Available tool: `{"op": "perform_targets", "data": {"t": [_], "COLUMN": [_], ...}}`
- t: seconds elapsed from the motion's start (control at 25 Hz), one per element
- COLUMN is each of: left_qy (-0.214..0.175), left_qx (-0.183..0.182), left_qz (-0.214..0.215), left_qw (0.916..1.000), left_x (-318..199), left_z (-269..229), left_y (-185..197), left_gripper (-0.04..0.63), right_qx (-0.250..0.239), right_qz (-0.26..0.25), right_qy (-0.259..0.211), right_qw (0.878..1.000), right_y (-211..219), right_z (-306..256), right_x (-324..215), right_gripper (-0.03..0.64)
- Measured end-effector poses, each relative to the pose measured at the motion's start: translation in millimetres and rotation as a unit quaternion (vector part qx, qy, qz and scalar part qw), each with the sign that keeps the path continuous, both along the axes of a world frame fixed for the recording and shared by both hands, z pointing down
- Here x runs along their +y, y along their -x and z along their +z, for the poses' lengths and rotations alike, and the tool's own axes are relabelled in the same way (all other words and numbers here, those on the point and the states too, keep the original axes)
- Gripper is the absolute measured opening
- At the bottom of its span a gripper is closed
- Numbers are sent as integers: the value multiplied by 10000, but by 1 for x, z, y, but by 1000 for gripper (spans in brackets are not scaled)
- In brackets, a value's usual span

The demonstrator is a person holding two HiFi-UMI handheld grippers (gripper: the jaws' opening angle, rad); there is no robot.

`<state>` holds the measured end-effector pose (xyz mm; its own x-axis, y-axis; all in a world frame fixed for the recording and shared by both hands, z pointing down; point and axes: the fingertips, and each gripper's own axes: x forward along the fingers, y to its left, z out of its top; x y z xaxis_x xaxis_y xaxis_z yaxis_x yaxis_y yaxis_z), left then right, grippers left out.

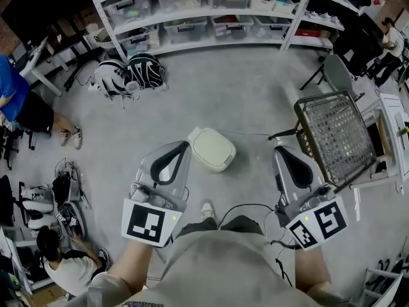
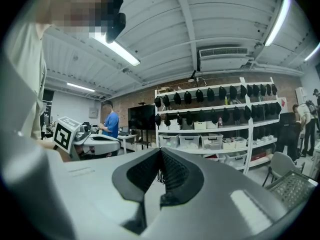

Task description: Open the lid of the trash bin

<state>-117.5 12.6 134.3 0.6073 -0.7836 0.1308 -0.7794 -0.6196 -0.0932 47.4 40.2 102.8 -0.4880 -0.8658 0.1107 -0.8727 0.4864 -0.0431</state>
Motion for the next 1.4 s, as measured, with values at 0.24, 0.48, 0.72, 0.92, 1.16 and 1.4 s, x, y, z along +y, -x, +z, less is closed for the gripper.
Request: {"op": "perform_targets", "data": {"t": [0.24,0.48,0.72,0.92,1.16,1.4], "left_qy": [131,449,786,1125,1576,1697], "left_qx": [-67,-72,-70,-210,-401,-778], "left_qz": [-110,-269,-160,-158,-218,66], "left_qw": [9998,9986,9968,9933,9864,9824], "left_x": [-26,-52,-89,-110,-128,-140], "left_z": [12,37,92,154,238,321], "left_y": [-2,-14,-40,-51,-54,-64], "left_gripper": [3,3,2,2,3,2], "right_qx": [-83,-209,-282,-243,-190,-100], "right_qz": [-202,-426,-549,-693,-769,-727], "right_qy": [188,422,861,1370,1953,2498], "right_qw": [9996,9980,9944,9878,9775,9655], "right_y": [-1,-13,-27,-25,-25,-28], "right_z": [15,39,105,187,293,401], "right_x": [-30,-69,-118,-144,-164,-174], "right_gripper": [3,3,3,3,3,3]}}
